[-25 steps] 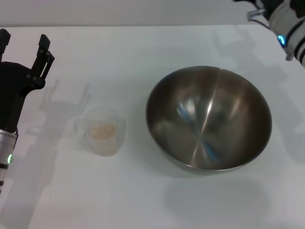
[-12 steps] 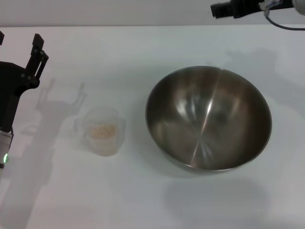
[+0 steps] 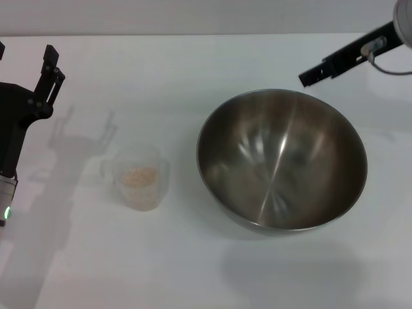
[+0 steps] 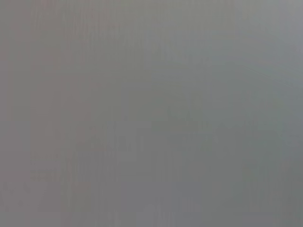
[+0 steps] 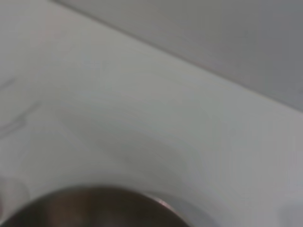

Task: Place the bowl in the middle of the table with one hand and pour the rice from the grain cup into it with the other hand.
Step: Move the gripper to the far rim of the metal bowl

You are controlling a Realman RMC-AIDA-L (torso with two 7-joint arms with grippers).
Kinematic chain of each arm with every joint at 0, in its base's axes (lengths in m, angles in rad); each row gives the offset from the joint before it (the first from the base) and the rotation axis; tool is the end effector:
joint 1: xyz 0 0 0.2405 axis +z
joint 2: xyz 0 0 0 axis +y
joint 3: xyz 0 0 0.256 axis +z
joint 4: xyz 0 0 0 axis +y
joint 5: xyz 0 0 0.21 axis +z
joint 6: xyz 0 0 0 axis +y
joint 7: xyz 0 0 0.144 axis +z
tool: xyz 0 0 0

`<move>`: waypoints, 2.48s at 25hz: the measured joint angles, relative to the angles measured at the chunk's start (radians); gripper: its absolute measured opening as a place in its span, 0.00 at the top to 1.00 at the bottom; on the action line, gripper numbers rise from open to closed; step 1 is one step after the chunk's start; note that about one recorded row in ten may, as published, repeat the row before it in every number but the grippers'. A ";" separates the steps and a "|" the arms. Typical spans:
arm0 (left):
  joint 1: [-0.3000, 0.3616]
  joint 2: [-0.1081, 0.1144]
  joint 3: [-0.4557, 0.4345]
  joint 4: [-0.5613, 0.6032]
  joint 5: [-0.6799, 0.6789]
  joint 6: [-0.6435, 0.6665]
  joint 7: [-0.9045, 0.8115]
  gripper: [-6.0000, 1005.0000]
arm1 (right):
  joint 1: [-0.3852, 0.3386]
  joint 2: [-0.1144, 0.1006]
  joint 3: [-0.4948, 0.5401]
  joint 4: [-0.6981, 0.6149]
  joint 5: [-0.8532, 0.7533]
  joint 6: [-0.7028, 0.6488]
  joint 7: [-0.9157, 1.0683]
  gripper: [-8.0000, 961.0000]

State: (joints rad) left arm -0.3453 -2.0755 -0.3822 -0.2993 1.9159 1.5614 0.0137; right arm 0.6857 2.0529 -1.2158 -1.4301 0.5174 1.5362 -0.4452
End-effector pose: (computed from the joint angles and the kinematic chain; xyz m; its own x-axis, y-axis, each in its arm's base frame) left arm -0.2861 0.2797 -0.0182 0.6382 -0.3362 0.6926 0.6642 -0.2146 -0.7161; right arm 0.1499 0.3913 0.0514 0.7107 -0.7025 -0.0389 -0.6050 -0.5820 -0.5433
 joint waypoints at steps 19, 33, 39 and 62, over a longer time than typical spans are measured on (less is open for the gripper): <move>-0.008 0.000 -0.012 0.000 0.000 -0.004 0.000 0.21 | 0.026 0.009 0.004 0.288 -0.014 -0.082 -0.160 0.30; -0.010 -0.002 -0.012 -0.002 0.000 -0.004 0.000 0.22 | 0.029 0.010 0.023 0.338 -0.003 -0.112 -0.209 0.71; -0.013 -0.002 -0.014 -0.005 0.000 -0.005 0.000 0.22 | 0.030 0.007 0.031 0.335 -0.002 -0.111 -0.217 0.93; -0.025 -0.001 -0.024 -0.003 0.000 -0.009 0.000 0.22 | 0.014 -0.001 0.173 0.245 0.156 -0.088 -0.412 0.99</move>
State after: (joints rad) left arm -0.3700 -2.0770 -0.4065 -0.3024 1.9159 1.5521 0.0137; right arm 0.7001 2.0517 -1.0427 -1.1854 0.6734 1.4485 -0.8573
